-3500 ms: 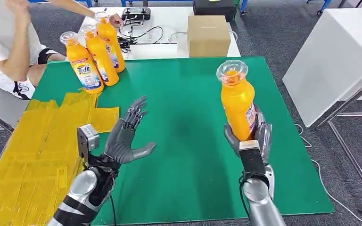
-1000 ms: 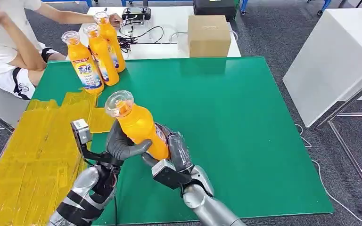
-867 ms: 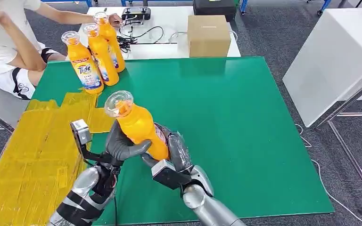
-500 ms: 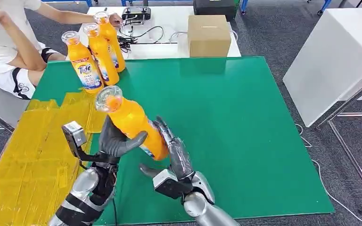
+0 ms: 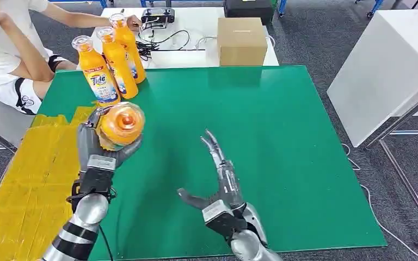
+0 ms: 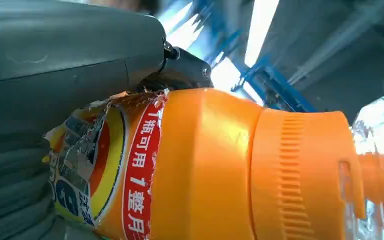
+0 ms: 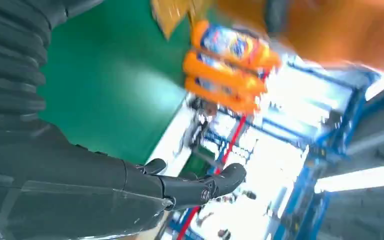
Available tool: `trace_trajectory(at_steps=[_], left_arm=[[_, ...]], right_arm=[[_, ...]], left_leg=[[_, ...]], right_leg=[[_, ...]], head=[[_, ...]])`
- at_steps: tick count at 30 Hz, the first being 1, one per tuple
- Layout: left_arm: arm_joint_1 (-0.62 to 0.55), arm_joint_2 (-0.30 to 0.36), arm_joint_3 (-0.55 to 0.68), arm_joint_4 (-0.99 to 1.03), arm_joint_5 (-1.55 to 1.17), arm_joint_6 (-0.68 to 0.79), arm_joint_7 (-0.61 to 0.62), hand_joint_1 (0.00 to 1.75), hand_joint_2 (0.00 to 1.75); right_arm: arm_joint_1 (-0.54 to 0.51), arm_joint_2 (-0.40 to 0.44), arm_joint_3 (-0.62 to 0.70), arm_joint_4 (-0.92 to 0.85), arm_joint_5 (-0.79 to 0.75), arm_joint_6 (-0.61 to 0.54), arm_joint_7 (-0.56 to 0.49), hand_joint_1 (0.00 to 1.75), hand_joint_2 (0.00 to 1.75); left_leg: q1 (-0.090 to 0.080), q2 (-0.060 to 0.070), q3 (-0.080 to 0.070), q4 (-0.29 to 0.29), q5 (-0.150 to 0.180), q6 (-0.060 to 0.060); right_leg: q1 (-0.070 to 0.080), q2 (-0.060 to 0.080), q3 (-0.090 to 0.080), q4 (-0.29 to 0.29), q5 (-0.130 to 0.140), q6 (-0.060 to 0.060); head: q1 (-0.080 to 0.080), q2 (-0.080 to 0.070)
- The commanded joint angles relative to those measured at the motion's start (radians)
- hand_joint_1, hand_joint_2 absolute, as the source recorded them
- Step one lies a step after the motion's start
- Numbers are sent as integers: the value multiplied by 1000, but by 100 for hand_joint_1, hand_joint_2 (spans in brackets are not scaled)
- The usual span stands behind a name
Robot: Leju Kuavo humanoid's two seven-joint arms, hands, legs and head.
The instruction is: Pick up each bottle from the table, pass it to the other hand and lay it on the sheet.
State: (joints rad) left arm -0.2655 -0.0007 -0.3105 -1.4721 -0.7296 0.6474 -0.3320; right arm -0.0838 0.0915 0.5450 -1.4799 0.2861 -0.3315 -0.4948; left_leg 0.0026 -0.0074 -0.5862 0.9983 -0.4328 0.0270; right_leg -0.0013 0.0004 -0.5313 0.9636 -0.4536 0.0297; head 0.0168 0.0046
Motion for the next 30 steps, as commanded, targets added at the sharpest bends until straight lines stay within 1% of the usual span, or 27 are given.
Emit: trace_trajectory(at_steps=[1,2,4,6,9,12,14,16,18,19,20,21,22,25,28,29,30], left_arm=[[-133,155,12,222,-660,-160,328,175,175],[-224,178,-43,407,-753,-330,404,175,175],[-231,176,-48,422,-753,-339,405,175,175],[-247,178,-61,462,-741,-431,427,175,175],[-277,175,-67,549,-705,-518,438,175,175],[-315,168,-86,634,-691,-559,447,175,175],[-315,168,-86,634,-691,-559,447,175,175],[-315,168,-86,634,-691,-559,447,175,175],[-311,151,-61,646,-636,-569,434,175,175],[-309,147,-59,651,-621,-568,427,175,175],[-300,142,-44,656,-596,-566,423,79,175],[-292,144,-44,667,-587,-563,417,0,175],[-290,145,-44,673,-584,-559,421,0,175],[-282,137,-30,697,-567,-532,455,0,175],[-282,137,-30,697,-567,-532,455,0,175],[-282,137,-30,697,-567,-532,455,0,175],[-282,137,-30,697,-567,-532,455,0,175]], right_arm=[[67,-48,-182,-207,4,33,2,0,175],[113,-40,-257,-280,4,38,-2,0,175],[118,-41,-264,-289,3,42,-1,0,175],[127,-26,-287,-298,10,46,-4,0,175],[133,-18,-310,-303,15,52,3,0,175],[118,-13,-315,-296,17,59,16,0,175],[118,-13,-315,-296,17,59,16,0,175],[118,-13,-315,-296,17,59,16,0,175],[115,-11,-315,-292,16,57,25,0,175],[115,-11,-316,-290,16,56,27,0,175],[120,-13,-317,-286,17,59,33,0,175],[125,-15,-317,-277,18,63,35,0,175],[125,-15,-319,-275,18,62,35,0,175],[127,-11,-322,-266,17,67,44,0,175],[127,-11,-322,-266,17,67,44,0,175],[127,-11,-322,-266,17,67,44,0,175],[127,-11,-322,-266,17,67,44,0,175]], left_leg=[[1,-2,3,0,-1,-1],[1,-2,4,-1,0,-2],[1,-2,2,-1,0,-1],[1,-1,3,0,0,-1],[1,-1,2,0,0,-1],[1,-1,4,0,0,-1],[0,1,1,0,1,-1],[1,0,3,0,0,-2],[2,-1,4,0,0,-2],[1,0,3,0,0,-2],[1,0,3,0,-1,-2],[1,1,4,-1,-1,-2],[0,2,3,-1,0,-1],[1,1,5,-1,-1,-1],[1,2,3,-1,0,-1],[2,2,7,-1,-2,-2],[1,2,2,-1,0,-1]], right_leg=[[1,-2,4,-1,-1,0],[1,-3,5,-1,-1,-1],[1,-4,3,-1,-1,0],[1,-3,3,-1,-1,0],[0,-2,2,-1,-1,0],[1,-3,5,-1,-1,0],[0,-1,1,0,0,0],[1,-2,4,-1,-1,0],[2,-3,5,-1,-1,0],[1,-2,4,-1,-1,0],[1,-1,4,-1,-1,0],[1,0,5,-1,-1,0],[0,0,3,-1,0,0],[1,-1,6,-2,-1,0],[1,0,3,-1,0,0],[2,0,8,-3,-1,0],[1,0,3,-1,0,0]], head=[[0,0],[0,0],[0,0],[0,0],[0,0],[0,0],[0,0],[0,0],[0,0],[0,0],[0,0],[0,0],[0,0],[0,0],[0,0],[0,0],[0,0]])
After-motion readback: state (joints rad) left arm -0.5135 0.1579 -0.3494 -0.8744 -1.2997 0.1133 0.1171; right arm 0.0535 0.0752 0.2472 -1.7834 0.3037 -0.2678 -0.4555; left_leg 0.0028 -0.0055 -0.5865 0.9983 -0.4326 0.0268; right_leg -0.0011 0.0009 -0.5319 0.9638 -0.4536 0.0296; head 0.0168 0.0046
